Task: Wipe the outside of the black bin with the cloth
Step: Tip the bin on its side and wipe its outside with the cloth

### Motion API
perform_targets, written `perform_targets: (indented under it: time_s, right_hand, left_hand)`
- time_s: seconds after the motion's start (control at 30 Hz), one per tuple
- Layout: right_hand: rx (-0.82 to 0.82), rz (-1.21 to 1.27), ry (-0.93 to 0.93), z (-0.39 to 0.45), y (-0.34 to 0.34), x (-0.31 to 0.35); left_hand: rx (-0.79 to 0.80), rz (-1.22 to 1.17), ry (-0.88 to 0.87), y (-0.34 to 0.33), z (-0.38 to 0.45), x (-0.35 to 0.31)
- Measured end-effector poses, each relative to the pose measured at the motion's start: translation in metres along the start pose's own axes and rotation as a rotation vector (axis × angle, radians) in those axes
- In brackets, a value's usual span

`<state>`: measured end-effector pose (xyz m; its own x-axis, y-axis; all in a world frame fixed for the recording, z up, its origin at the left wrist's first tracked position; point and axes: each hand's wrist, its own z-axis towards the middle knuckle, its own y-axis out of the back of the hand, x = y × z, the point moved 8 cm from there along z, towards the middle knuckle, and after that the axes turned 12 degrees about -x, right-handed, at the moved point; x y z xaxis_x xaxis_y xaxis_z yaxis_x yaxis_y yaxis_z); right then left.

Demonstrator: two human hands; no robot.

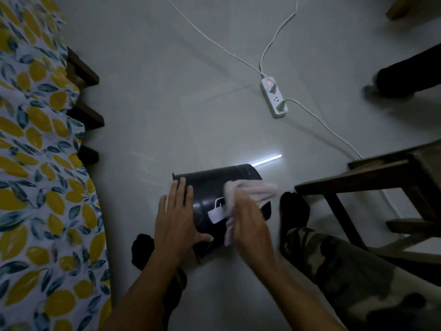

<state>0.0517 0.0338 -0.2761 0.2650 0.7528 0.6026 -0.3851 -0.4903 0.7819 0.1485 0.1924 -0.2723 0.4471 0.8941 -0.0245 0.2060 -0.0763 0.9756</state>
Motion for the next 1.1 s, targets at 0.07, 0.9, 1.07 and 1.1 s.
perform_targets:
  time_s: [0.07, 0.9, 1.07, 1.1]
  right_hand:
    - [0.147, -0.045, 0.218, -0.025, -0.028, 0.028]
    - [0.324, -0.085, 0.391, 0.031, -0.095, 0.039]
    - [0.162, -0.159, 0.077, 0.144, -0.092, -0.002]
    - [0.145, -0.198, 0.030, 0.143, -0.087, -0.018]
  left_hand:
    - [0.048, -0.001, -0.043, -0.012, 0.013, 0.003]
    - [0.143, 0.042, -0.186, -0.053, 0.038, 0.020]
    - [0.144, -0.037, -0.088, -0.035, 0.049, 0.025]
    - [0.148, -0.049, -0.085, -0.033, 0.054, 0.025]
